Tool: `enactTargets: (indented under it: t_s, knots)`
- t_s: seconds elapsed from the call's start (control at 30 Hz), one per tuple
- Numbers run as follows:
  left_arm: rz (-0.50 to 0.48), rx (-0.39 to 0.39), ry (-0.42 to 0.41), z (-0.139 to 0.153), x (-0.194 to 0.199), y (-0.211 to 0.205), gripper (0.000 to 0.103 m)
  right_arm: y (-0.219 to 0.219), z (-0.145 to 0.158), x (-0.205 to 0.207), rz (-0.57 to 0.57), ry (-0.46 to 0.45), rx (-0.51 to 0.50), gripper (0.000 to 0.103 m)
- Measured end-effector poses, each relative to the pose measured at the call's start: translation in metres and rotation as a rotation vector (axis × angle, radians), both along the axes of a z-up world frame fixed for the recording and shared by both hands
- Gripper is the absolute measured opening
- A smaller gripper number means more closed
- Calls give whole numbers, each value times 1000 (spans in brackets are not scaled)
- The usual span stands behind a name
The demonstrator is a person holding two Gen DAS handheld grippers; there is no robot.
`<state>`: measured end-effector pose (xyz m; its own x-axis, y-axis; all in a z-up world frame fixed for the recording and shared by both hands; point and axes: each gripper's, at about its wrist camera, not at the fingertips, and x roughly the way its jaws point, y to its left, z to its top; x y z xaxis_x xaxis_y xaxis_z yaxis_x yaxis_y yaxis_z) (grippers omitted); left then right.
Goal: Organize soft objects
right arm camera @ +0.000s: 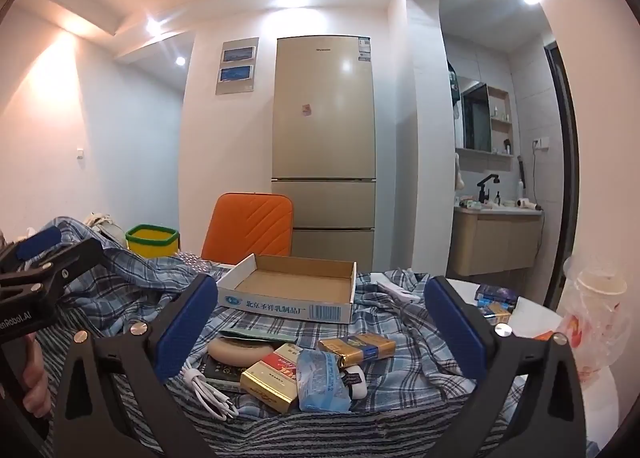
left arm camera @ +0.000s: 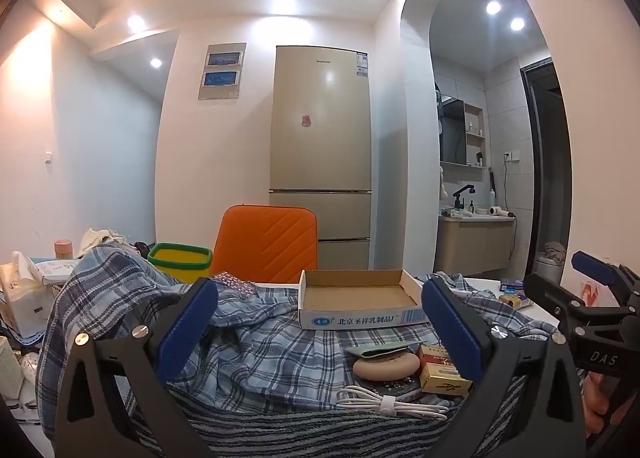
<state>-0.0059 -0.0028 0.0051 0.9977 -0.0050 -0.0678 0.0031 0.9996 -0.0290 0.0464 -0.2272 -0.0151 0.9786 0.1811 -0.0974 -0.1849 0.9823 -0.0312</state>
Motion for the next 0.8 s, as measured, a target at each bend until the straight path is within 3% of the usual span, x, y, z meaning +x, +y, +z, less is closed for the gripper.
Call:
enactTargets:
  t_s: [0.8]
  knots:
    - [-2,-47,8,-5,7,10,103,1,0,-3,-10,-15,-5,103]
